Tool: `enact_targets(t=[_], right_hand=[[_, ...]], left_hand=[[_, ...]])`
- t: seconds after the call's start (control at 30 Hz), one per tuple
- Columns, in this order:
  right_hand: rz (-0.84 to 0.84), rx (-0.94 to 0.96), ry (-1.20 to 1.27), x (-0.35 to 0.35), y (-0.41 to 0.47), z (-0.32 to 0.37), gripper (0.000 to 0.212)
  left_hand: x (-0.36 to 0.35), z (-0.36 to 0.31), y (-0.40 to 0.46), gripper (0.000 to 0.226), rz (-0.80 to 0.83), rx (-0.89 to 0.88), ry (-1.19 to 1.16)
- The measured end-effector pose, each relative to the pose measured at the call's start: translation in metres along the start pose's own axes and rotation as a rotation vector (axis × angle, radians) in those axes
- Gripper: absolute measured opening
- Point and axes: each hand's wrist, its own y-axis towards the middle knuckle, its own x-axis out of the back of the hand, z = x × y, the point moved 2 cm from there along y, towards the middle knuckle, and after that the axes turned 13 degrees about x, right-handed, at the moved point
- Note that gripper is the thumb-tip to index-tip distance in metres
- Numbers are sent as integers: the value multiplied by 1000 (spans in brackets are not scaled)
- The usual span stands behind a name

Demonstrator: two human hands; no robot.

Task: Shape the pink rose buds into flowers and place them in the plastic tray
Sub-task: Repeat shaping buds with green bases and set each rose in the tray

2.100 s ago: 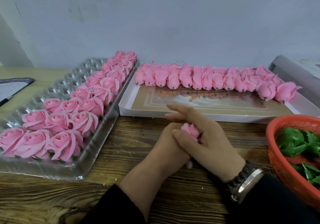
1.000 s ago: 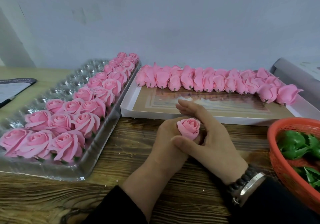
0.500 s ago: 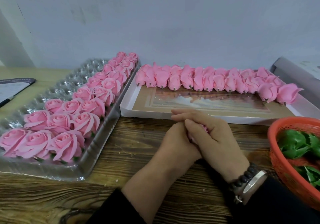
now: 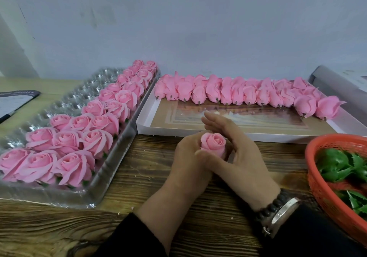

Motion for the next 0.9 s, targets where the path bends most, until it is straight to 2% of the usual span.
enact_targets(t=[0.07, 0.17, 0.27, 0.33, 0.43, 0.53, 0.63, 0.73, 0.9], right_hand=[[-47, 25, -54, -3, 0, 3, 51], [-101, 61, -152, -6, 0, 6, 30], [-114, 84, -146, -3, 2, 6, 29], [-45, 86, -142, 0, 5, 5, 26], [110, 81, -139, 1, 5, 6, 27], [161, 65, -125, 1, 3, 6, 31], [135, 45, -81, 3, 2, 3, 54], [62, 15, -12, 5, 1, 0, 68], [-25, 20, -39, 1, -1, 3, 58]], left_hand=[[-5, 1, 1, 11, 17, 45, 2], [-14, 1, 1, 14, 37, 60, -135], [-15, 0, -1, 16, 65, 0, -107], [-12, -4, -1, 22, 152, -18, -92], [-8, -3, -1, 30, 237, -26, 25], [-5, 0, -3, 28, 266, 29, 84], [-1, -1, -4, 28, 258, 34, 61], [1, -1, -2, 9, 170, -10, 63], [-2, 2, -1, 9, 109, 62, 60]])
